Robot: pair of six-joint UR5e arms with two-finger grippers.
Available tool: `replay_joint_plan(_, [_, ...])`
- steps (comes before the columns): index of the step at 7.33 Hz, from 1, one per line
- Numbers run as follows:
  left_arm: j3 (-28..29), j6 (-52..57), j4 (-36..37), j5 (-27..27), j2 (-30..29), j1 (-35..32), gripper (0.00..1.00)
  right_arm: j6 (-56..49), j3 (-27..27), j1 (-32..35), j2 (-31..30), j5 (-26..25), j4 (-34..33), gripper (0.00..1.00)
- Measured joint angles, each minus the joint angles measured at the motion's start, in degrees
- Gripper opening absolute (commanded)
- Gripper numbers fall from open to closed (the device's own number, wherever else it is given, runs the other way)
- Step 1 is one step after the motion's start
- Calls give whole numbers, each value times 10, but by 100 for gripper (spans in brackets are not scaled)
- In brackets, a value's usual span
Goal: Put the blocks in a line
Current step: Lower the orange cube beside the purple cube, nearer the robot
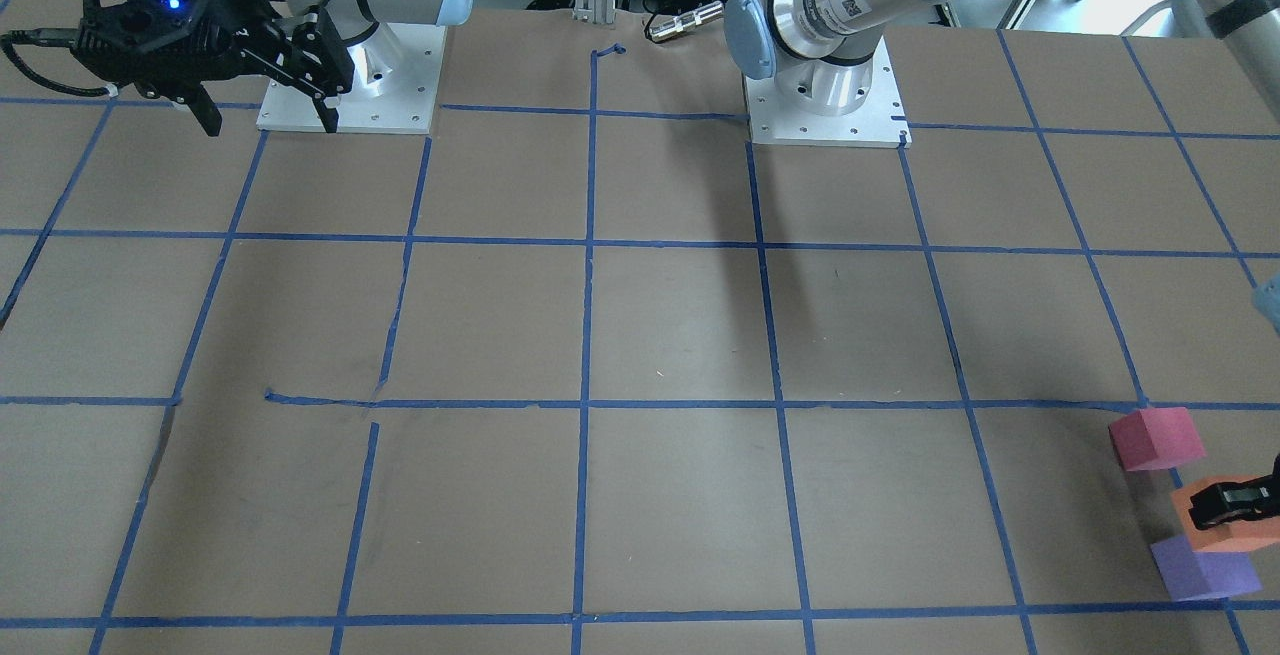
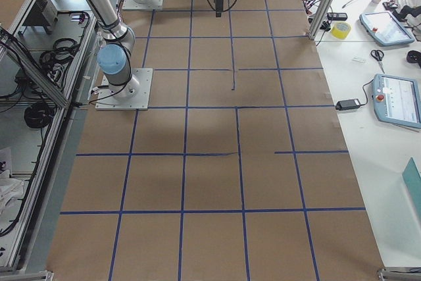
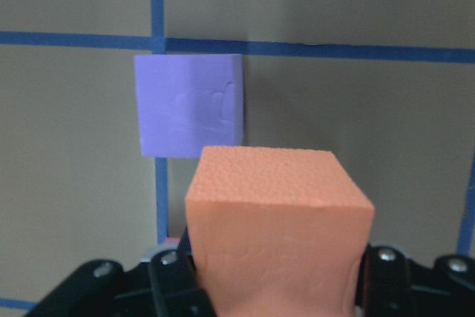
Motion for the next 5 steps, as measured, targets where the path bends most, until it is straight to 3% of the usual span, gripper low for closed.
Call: replay_joint_plan(5, [-2,-7,-63,8,17,4,0,0,0,0,1,2,0,100])
